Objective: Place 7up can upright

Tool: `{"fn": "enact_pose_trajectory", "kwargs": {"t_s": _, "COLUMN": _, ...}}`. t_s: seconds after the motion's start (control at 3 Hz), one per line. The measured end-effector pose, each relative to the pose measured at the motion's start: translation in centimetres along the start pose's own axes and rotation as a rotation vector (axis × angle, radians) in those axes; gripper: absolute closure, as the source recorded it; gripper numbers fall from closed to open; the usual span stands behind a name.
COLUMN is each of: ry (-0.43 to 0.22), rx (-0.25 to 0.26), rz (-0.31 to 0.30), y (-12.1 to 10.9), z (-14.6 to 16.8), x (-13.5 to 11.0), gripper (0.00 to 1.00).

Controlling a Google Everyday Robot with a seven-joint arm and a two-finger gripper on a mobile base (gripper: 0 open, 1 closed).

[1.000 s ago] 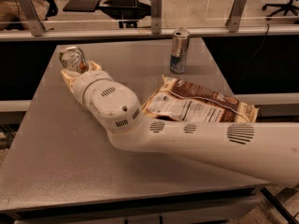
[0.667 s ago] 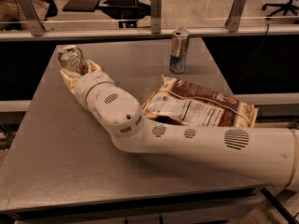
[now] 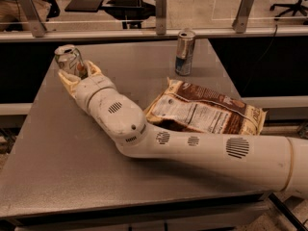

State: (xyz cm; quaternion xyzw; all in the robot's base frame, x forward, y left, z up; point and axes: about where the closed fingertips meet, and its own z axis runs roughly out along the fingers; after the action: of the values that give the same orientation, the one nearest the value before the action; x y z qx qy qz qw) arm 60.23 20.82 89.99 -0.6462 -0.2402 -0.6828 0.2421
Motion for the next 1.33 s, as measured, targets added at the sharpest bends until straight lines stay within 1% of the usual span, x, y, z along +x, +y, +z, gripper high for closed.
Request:
{"fn": "enact_pose_trajectory", "kwargs": {"t_s": 0.33, "ry": -0.008, "rx": -0.026, "rz": -0.009, "y": -0.8, "z": 0.0, "x": 0.6, "gripper": 1.0}}
{"fn": "enact_pose_trajectory", "kwargs": {"t_s": 0.67, "ry": -0.033, "rx": -0.077, "rz": 0.028, "y": -1.4, "z": -0.2, "x": 0.9, "gripper": 0.98}}
{"fn": "enact_pose_trajectory", "kwargs": {"t_s": 1.0, "ry": -0.04, "rx": -0.111, "rz": 0.061, "y": -1.2, "z": -0.3, "x": 0.6, "gripper": 0.76}}
{"fn": "enact_pose_trajectory", "kwargs": {"t_s": 1.33, "ry": -0.019, "rx": -0.125, "rz": 0.097, "y": -1.0, "z": -0.2, "x": -0.3, "gripper": 0.45}}
